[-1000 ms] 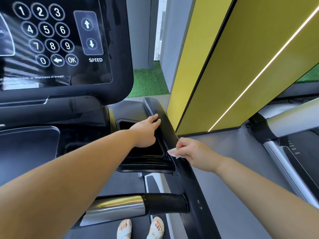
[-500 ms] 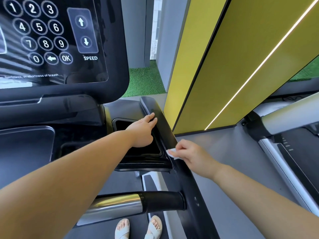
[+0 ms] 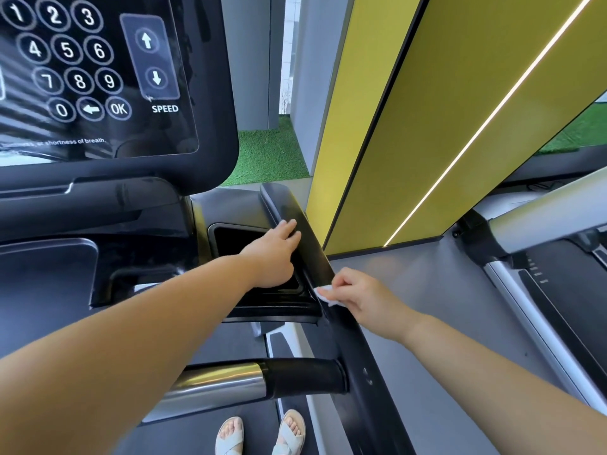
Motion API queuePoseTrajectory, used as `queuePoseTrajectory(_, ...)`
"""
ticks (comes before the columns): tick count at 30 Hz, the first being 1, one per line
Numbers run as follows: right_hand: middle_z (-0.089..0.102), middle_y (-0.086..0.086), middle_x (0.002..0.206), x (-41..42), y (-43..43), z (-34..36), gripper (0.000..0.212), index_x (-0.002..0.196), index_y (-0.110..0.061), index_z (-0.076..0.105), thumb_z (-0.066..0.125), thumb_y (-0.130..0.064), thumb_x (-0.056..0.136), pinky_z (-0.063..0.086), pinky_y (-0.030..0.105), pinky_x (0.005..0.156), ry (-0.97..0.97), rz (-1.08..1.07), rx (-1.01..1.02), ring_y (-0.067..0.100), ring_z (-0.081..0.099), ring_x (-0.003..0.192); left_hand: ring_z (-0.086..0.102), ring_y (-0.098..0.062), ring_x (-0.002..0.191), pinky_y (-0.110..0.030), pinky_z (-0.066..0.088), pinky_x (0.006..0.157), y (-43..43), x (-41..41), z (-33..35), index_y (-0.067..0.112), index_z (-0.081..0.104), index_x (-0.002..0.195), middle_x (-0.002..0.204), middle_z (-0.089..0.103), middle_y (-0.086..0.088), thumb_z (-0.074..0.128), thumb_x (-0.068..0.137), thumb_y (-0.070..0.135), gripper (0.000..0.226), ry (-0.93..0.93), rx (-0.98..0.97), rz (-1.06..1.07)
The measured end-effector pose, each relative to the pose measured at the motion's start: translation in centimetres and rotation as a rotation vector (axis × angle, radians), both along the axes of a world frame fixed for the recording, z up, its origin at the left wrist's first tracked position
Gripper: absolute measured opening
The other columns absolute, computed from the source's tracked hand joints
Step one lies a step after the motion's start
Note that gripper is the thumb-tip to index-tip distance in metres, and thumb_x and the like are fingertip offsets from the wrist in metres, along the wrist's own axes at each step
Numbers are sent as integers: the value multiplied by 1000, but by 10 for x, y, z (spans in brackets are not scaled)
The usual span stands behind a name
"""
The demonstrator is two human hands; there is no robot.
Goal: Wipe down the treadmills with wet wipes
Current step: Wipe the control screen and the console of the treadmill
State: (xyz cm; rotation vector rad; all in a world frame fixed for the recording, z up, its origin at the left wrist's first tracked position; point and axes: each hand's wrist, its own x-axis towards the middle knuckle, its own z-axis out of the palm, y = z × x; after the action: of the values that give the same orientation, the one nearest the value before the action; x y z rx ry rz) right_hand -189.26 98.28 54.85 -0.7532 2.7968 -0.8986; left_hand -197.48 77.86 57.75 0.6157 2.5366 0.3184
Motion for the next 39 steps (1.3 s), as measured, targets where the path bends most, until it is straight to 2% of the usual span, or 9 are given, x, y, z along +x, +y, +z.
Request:
queuePoseTrajectory(6,43,-1,77,-29,-9,2,25,83,-8,57,55,-30,95,29,20,58,-116,-77,10,12,36,67,7,-22,146,-37,21,117,9,15,3,13,14,152,159,2,-3,39,96,19,61,77,-92,-114)
queuePoseTrajectory(8,47,6,80,-37,-15,-1,29,91,-4,61,53,-31,95,33,26,62,-109,-130,-2,17,41,70,11,-23,145,-36,23,116,8,17,5,14,16,151,159,4,-3,40,97,21,60,88,-120,-139)
queuePoseTrajectory(12,48,6,82,-14,-10,-3,37,101,-3,66,48,-35,96,35,24,63,-51,-85,17,16,42,72,3,-22,146,-37,21,117,6,21,2,14,7,152,159,-4,-2,39,96,18,65,70,-149,-149)
queuePoseTrajectory(16,47,4,82,14,3,9,56,89,-4,60,38,-56,87,34,24,62,-194,-72,-6,12,41,71,1,-22,147,-36,23,116,6,23,0,14,2,153,159,-9,-1,39,94,14,69,51,-143,-138)
queuePoseTrajectory(22,47,10,80,-17,-15,6,32,86,0,55,53,-31,95,31,24,60,-126,-131,15,17,40,68,0,-21,147,-33,18,118,5,23,0,11,1,152,159,-9,-4,38,95,15,68,55,-146,-156)
queuePoseTrajectory(25,50,14,83,-15,-16,2,36,92,1,58,51,-34,95,32,23,60,-159,-174,4,17,41,69,2,-20,147,-31,18,117,5,23,-1,12,1,152,159,-9,-3,38,95,14,68,50,-145,-156)
queuePoseTrajectory(29,47,0,84,17,0,12,35,96,-4,66,48,-34,95,31,13,63,-210,-81,14,6,41,71,0,-18,147,-30,20,117,4,23,-3,13,0,152,159,-10,-1,37,94,11,69,40,-128,-142)
queuePoseTrajectory(32,47,-8,91,21,13,16,24,108,-10,71,50,-14,98,32,9,69,-239,23,129,4,43,77,-1,-18,147,-30,20,117,4,25,-1,14,0,152,159,-10,0,37,94,10,70,38,-124,-132)
queuePoseTrajectory(39,51,-1,93,14,2,16,23,106,-8,71,50,-7,97,36,17,71,-238,-77,92,16,48,81,-2,-17,147,-29,15,118,6,27,3,13,-1,152,159,-11,0,37,95,12,69,22,-143,-123)
